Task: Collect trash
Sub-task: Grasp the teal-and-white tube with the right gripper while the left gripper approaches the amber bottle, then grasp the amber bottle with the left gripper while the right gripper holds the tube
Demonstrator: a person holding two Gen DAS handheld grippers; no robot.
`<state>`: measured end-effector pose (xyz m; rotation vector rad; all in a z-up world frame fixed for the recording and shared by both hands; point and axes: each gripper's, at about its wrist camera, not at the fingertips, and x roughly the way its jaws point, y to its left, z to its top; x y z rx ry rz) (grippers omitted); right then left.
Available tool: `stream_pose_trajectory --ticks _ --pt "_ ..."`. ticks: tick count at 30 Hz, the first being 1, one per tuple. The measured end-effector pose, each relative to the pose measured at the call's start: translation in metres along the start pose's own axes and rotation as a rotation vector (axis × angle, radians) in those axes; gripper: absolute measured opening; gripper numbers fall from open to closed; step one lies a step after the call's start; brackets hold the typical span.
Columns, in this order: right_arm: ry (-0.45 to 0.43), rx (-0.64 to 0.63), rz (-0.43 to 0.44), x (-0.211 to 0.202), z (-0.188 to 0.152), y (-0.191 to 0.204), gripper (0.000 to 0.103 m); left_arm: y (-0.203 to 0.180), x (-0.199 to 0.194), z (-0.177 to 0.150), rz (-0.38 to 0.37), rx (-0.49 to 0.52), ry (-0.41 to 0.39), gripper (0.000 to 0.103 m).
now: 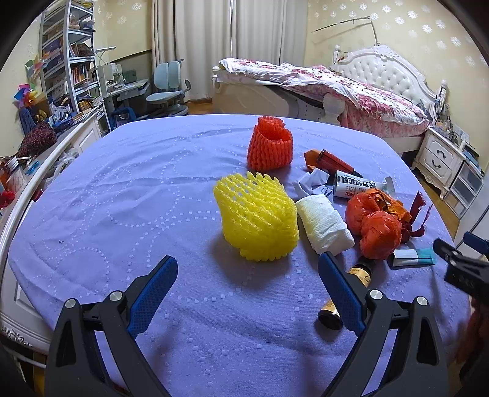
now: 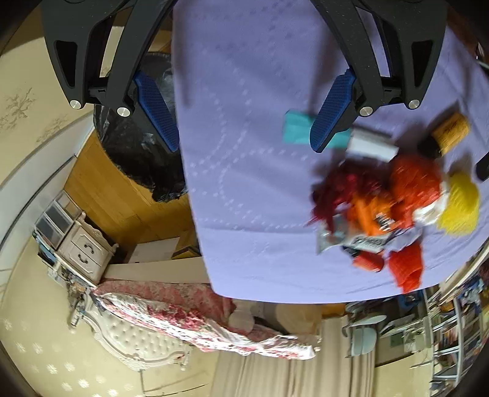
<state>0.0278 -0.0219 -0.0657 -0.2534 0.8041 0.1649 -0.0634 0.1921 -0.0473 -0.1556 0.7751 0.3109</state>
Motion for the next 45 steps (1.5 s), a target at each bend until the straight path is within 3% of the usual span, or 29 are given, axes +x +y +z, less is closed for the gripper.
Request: stream_pose_trajectory --ticks 4,13,18,23,28,30,34,45 --pt "0.069 0.031 0.017 0.023 0.004 -0.008 0.085 0.001 0.000 0.000 0.000 -0.002 0.004 0.093" --pt "0.110 0.048 0.100 0.000 -0.021 -0.005 0.086 -0.005 0.003 -0.005 -0.006 0.004 0.019 0.093" --pt "0.082 0.064 0.076 -0.014 -0.025 -0.006 0.085 -0.008 0.002 -0.008 -0.008 0.014 0.019 0.093" --pt "0.070 0.085 0.135 -0.033 -0.032 -0.004 0.085 -0.007 0.001 -0.009 -0.008 0.004 0.017 0.093" --pt "0.109 0.044 0.201 -0.038 -0.047 0.008 0.062 -0.008 0.001 -0.010 -0.018 0.007 0.020 0.093" --pt "0.111 0.024 0.189 -0.037 -0.051 0.011 0.056 -0.011 0.002 -0.012 -0.026 0.011 0.023 0.093" --pt "0.089 0.010 0.190 -0.040 -0.053 0.016 0.022 -0.016 0.000 -0.014 -0.037 0.023 0.022 0.093" --pt "0.031 -0.006 0.179 -0.017 -0.032 0.022 0.020 -0.042 -0.006 -0.017 -0.091 0.092 -0.001 0.093"
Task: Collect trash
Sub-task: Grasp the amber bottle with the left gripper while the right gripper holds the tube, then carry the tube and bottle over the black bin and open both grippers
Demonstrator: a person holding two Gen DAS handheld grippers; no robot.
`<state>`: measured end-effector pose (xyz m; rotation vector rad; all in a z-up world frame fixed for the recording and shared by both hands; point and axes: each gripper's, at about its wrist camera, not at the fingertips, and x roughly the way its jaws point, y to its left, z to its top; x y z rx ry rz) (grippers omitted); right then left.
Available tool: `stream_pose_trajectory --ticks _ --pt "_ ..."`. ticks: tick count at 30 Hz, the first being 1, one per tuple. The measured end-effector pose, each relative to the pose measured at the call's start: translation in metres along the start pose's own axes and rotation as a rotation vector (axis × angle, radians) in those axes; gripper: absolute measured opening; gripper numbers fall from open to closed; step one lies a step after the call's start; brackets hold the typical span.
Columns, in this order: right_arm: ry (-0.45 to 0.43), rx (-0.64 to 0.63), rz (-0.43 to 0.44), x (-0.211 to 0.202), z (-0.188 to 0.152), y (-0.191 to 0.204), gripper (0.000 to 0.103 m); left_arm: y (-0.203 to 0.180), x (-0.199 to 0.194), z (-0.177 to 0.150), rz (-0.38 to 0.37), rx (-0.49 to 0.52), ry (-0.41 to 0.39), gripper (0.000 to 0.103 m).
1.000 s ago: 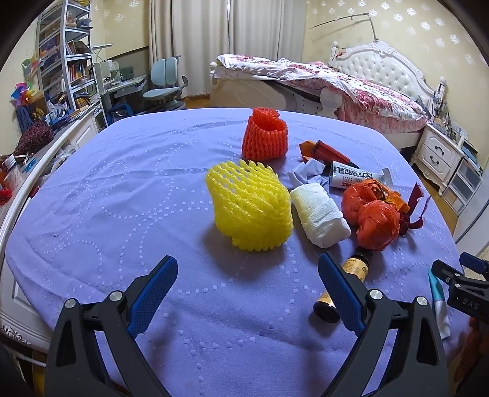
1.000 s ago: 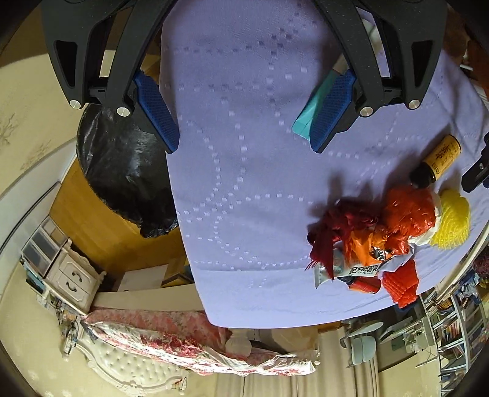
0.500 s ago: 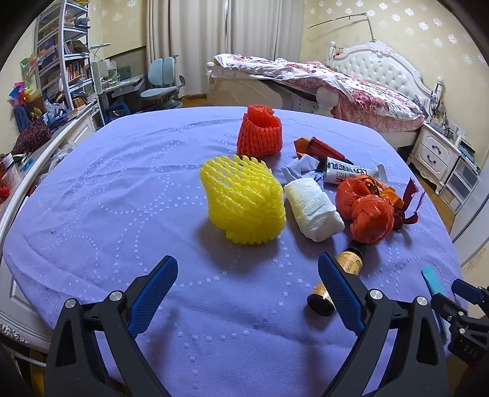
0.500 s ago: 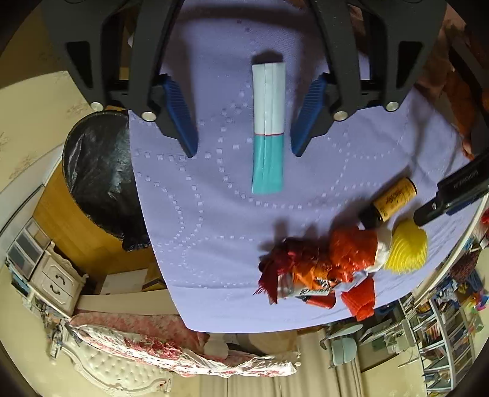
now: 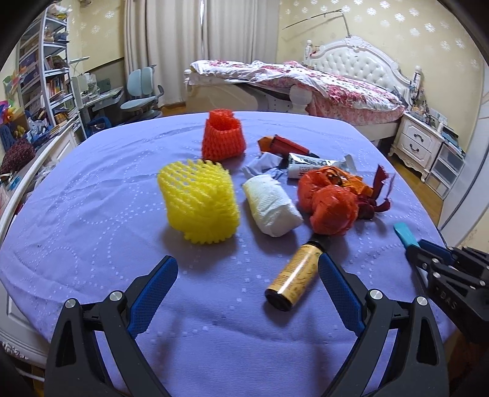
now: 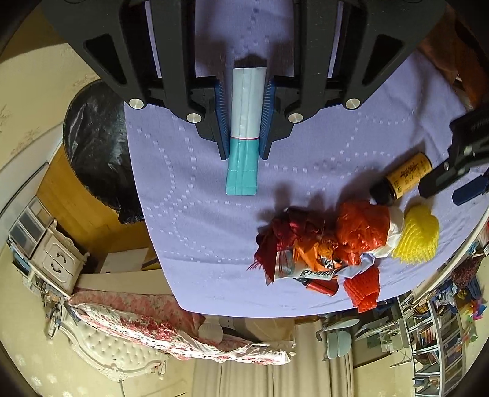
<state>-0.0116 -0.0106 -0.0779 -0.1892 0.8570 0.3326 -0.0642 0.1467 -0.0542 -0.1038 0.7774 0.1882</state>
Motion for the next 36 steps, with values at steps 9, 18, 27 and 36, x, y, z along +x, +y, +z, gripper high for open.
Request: stream_pose_trajectory --ticks 9,18,27,36 --pt "-0.010 0.025 0.029 0.001 -0.001 -0.006 0.020 -0.020 0.017 -0.002 -0.065 0.039 0.065 0.067" --pt "-0.026 0.041 0.051 -0.001 -0.004 -0.009 0.020 -0.025 0.019 -0.007 -0.105 0.068 0.071 0.028" --pt "-0.036 0.069 0.076 -0.005 -0.007 -0.015 0.019 -0.022 0.003 -0.014 -0.163 0.048 0.037 0.028" --pt "-0.059 0.092 0.085 -0.014 -0.007 -0.020 0.019 -0.021 -0.021 -0.003 -0.182 0.032 -0.049 0.028"
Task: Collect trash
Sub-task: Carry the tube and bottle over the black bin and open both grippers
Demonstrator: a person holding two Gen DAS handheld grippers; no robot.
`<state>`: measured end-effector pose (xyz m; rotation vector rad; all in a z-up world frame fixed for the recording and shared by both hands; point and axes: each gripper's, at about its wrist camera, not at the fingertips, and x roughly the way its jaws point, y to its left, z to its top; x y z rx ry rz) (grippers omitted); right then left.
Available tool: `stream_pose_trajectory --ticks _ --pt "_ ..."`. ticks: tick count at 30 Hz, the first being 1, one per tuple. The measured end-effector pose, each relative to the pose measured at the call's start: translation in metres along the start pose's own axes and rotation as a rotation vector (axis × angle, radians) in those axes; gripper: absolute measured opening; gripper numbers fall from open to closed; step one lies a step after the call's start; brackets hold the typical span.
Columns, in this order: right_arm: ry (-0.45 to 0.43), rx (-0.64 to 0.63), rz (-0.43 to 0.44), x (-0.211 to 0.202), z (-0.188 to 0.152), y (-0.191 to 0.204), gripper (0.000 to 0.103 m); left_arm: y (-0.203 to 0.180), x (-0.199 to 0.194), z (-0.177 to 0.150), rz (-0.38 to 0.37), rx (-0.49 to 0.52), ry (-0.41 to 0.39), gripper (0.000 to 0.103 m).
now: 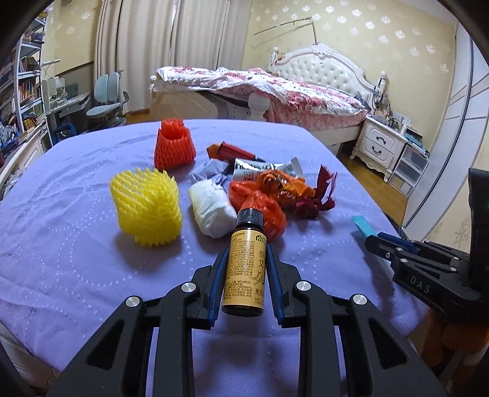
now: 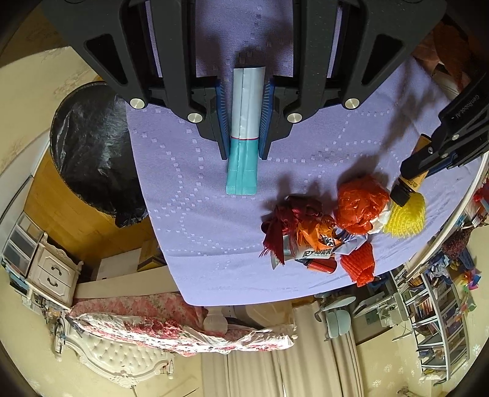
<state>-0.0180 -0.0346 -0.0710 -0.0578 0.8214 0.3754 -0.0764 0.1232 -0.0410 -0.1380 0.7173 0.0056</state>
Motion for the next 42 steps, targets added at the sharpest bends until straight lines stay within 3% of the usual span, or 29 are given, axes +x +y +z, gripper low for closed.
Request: stream_pose_trajectory --ticks 11,19,29,42 --pt "-0.068 0.030 -0.036 -0.020 0.011 -0.017 0.019 -0.026 0.006 0.028 -0.051 0.036 -0.046 0.028" --pt "-0.120 0.102 -0.129 -0.031 0.022 -0.065 0.019 -0.075 0.023 0.050 -0.124 0.104 -0.073 0.028" --pt "-0.132 0.193 -0.218 -0.023 0.027 -0.133 0.019 -0.140 0.065 0.067 -0.184 0.192 -0.043 0.028" --pt "-0.120 0.243 -0.236 -0.007 0.022 -0.180 0.019 -0.188 0.107 0.072 -0.193 0.258 0.018 0.028"
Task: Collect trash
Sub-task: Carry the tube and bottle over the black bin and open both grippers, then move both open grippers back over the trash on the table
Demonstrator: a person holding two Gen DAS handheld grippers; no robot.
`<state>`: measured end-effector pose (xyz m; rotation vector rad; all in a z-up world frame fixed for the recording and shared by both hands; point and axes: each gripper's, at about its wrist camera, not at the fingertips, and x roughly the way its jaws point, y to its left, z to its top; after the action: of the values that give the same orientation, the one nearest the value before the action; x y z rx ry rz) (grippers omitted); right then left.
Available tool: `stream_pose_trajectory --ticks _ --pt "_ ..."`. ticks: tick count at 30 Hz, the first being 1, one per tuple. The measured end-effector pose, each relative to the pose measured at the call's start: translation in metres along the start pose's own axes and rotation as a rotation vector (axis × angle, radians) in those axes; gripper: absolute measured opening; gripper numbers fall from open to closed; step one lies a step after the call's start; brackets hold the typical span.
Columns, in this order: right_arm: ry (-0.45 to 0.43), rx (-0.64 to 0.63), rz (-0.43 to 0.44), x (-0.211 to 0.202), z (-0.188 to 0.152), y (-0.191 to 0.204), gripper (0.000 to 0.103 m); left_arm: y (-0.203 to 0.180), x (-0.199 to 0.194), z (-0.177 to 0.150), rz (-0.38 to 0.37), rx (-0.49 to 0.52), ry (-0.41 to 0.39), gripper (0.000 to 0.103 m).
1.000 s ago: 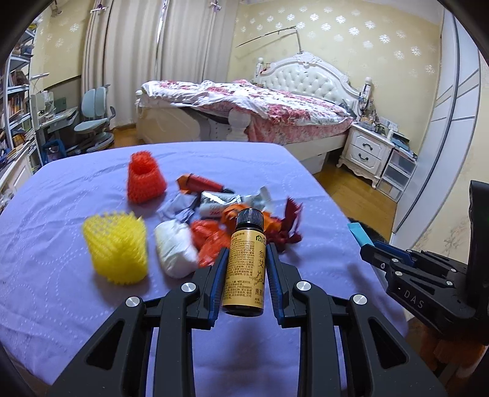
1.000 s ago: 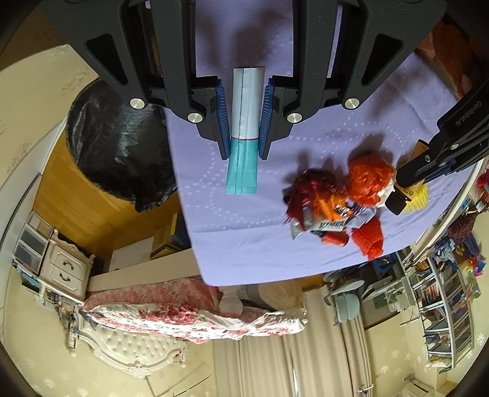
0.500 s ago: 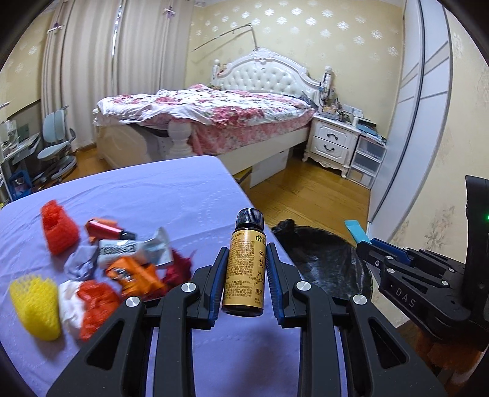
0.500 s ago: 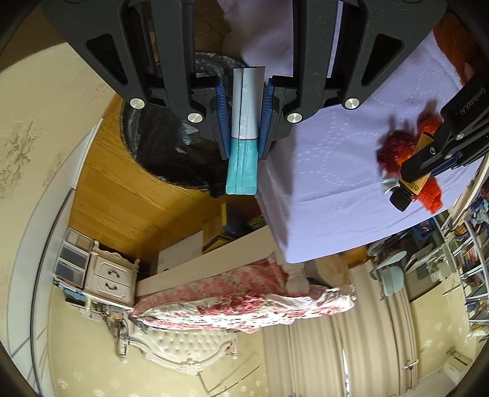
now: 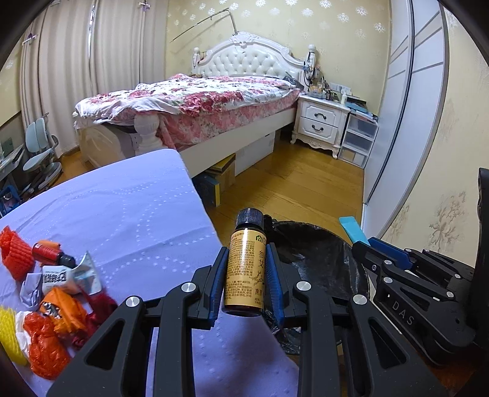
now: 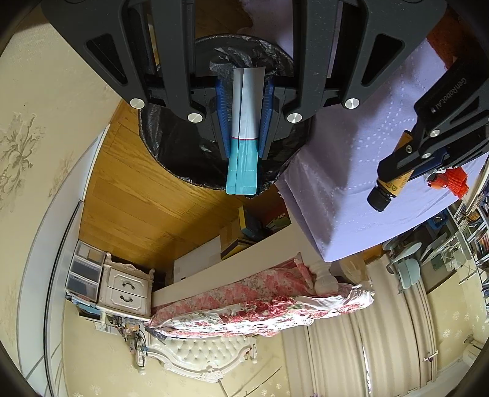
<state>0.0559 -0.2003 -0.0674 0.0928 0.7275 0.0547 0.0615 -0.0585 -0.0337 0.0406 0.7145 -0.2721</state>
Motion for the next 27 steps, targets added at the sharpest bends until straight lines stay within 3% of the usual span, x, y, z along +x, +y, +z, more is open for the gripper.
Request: stream_pose_trajectory --ticks 16,18,20,24,27 --pt "0.009 0.050 -0.019 0.014 0.001 -0.023 0.022 -0.020 0.031 0.010 0.012 0.040 0.042 0.028" --pt "0.007 0.065 -0.019 0.014 0.002 -0.026 0.030 -0.021 0.033 0.009 0.019 0.043 0.046 0.046" --pt "0.003 0.074 -0.029 0.013 0.001 -0.028 0.034 -0.020 0.031 0.008 0.017 0.039 0.037 0.055" --pt "0.000 0.086 -0.041 0.011 0.000 -0.030 0.039 -0.021 0.027 0.008 0.028 0.046 0.020 0.069" --pt "-0.006 0.094 -0.046 0.008 0.000 -0.030 0.044 -0.020 0.024 0.008 0.032 0.042 0.014 0.074"
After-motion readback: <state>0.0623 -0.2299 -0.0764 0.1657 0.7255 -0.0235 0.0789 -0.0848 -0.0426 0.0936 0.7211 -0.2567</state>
